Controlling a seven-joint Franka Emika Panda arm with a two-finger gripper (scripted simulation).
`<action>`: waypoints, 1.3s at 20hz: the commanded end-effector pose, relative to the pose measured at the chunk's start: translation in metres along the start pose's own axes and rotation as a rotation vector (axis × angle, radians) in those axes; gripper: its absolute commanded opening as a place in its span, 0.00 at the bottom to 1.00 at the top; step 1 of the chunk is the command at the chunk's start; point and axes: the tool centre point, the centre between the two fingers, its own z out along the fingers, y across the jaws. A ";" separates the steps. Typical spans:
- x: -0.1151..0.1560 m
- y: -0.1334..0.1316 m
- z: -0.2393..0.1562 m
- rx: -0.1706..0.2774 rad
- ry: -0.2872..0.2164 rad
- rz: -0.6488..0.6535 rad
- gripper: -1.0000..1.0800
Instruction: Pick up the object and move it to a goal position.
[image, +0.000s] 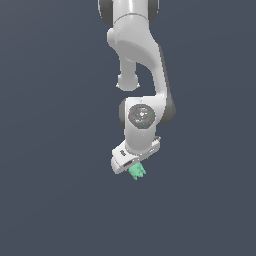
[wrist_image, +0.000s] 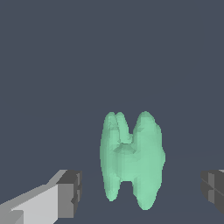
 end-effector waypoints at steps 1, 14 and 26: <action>0.000 0.000 0.001 0.000 0.000 0.000 0.96; 0.000 0.000 0.051 0.000 0.001 -0.005 0.96; 0.001 0.000 0.050 0.000 0.001 -0.005 0.00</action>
